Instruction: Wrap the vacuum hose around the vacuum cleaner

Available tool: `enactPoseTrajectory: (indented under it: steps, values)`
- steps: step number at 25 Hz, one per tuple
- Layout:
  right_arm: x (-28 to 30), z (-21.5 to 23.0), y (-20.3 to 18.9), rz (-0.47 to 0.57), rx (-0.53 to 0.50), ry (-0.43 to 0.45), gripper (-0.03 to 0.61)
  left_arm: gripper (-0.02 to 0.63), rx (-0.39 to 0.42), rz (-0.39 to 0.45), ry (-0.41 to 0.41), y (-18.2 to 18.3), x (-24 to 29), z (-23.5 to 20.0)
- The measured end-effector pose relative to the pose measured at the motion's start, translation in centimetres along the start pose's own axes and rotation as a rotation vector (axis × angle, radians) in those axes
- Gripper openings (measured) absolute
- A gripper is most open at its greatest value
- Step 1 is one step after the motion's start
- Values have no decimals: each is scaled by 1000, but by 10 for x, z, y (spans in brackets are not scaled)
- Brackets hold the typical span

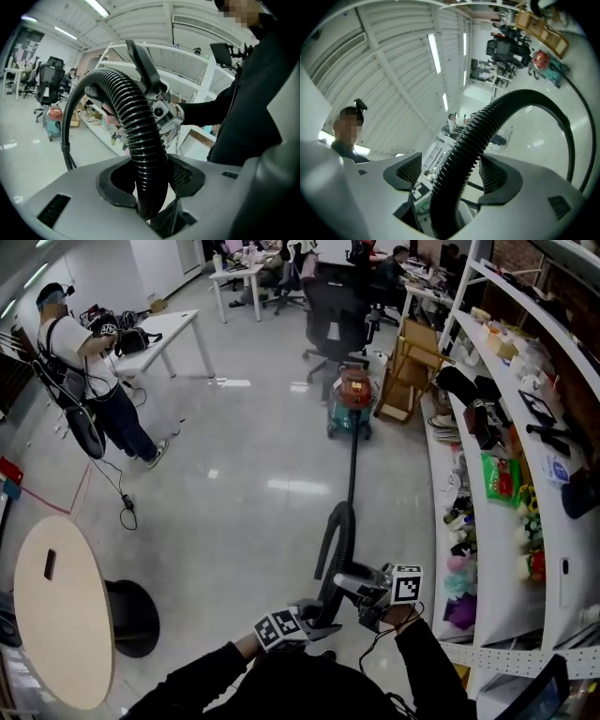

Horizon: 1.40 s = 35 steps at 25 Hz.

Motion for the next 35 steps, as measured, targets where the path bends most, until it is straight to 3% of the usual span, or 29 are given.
enactPoseTrajectory:
  steps: [2, 5, 10, 14, 18, 19, 21, 23, 25, 27, 28, 30, 32, 35]
  values:
    - [-3, 10, 6, -74, -80, -46, 367, 181, -22, -18, -60, 12, -11, -16]
    - [-19, 21, 0, -158, -113, -116, 367, 183, -134, -11, -127, 33, -29, -52]
    - [-19, 34, -47, -361, -233, -276, 367, 184, -294, -23, -208, 73, -49, -110]
    - [19, 52, -84, -524, -431, -361, 367, 186, -359, -70, -244, 100, -54, -144]
    - [53, 71, -85, -680, -687, -425, 364, 184, -469, -72, -282, 125, -50, -174]
    - [58, 77, -82, -710, -749, -444, 340, 184, -501, -62, -293, 131, -49, -182]
    - [63, 85, -72, -733, -809, -455, 212, 184, -568, -44, -318, 143, -44, -196]
    - [66, 88, -56, -707, -774, -421, 207, 186, -608, -32, -308, 153, -40, -211]
    - [65, 90, -36, -650, -701, -363, 206, 216, -593, -50, -215, 164, -33, -231]
    - [59, 95, -11, -571, -596, -305, 206, 323, -496, -119, -56, 175, -26, -252]
    - [54, 100, 2, -532, -539, -280, 206, 337, -436, -158, 12, 182, -24, -262]
    - [40, 108, 29, -472, -425, -234, 206, 348, -364, -199, 73, 195, -22, -277]
    - [28, 118, 55, -423, -321, -197, 206, 347, -336, -175, 82, 207, -24, -289]
    - [16, 135, 90, -362, -221, -157, 206, 347, -293, -74, 113, 210, -31, -290]
Point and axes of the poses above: the fingertips, and each gripper's own axes: x forward along the fingers, z to its right, y out of its top, the point moved 6 cm from there along -x, backward along the fingers, and after that the axes turned 3 degrees about y, right-handed, at the moved point
